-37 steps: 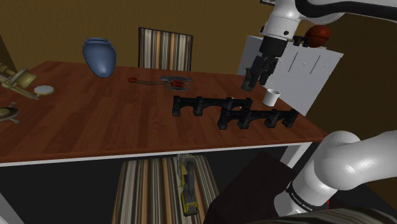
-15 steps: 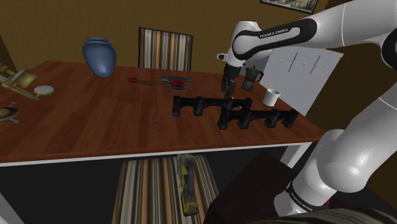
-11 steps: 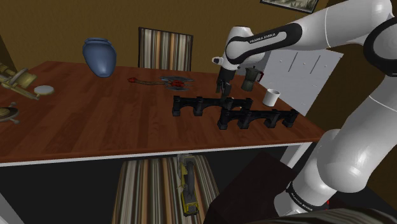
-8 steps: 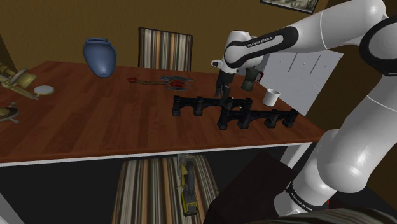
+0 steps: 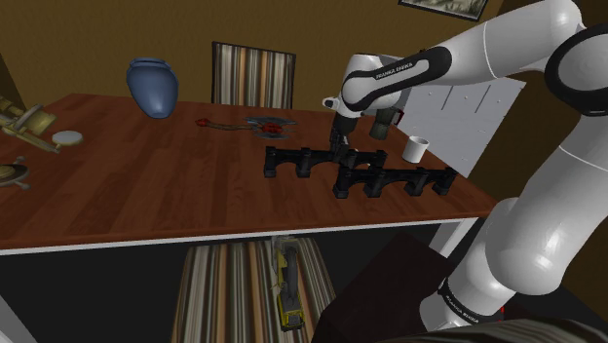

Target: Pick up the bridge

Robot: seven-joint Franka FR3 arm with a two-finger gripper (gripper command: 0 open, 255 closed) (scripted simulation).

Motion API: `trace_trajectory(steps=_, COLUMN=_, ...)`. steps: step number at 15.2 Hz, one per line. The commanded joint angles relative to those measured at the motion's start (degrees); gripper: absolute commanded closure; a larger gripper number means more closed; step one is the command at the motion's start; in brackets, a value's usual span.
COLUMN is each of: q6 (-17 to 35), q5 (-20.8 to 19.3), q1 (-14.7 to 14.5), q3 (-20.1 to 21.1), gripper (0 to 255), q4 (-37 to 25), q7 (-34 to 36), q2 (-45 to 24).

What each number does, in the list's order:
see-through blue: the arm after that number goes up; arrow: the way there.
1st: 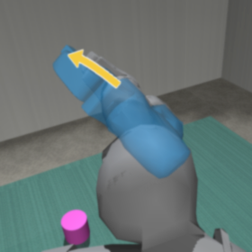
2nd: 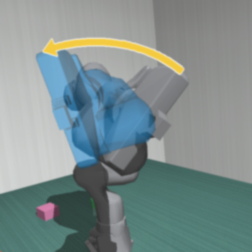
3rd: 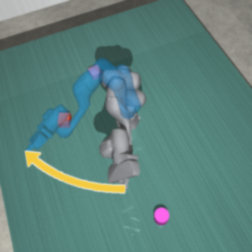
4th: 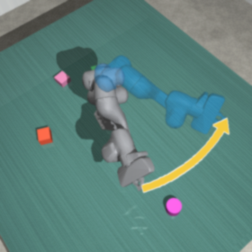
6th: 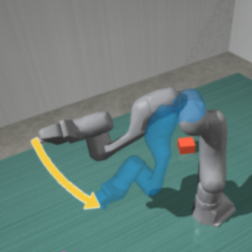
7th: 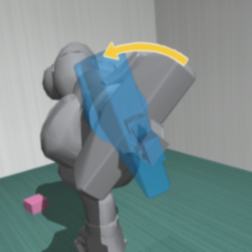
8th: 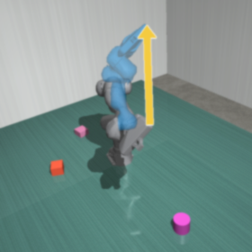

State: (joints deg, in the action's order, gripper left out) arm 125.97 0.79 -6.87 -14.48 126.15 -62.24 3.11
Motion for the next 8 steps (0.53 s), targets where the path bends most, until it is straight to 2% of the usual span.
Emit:
trace_trajectory(steps=1, q6=0.03, q5=0.01, q1=-0.01, q3=0.01, gripper=255, q4=0.04, q7=0.02, q2=-0.05)
trace_trajectory(steps=6, q6=0.05, q5=0.04, q1=-0.03, q3=0.03, gripper=255, q4=0.0, q7=0.04, q2=-0.11)
trace_trajectory(steps=8, q6=-1.47, q5=-0.19, q1=-0.03, q3=0.06, gripper=255, q4=-0.86, q7=0.23, q2=0.58)
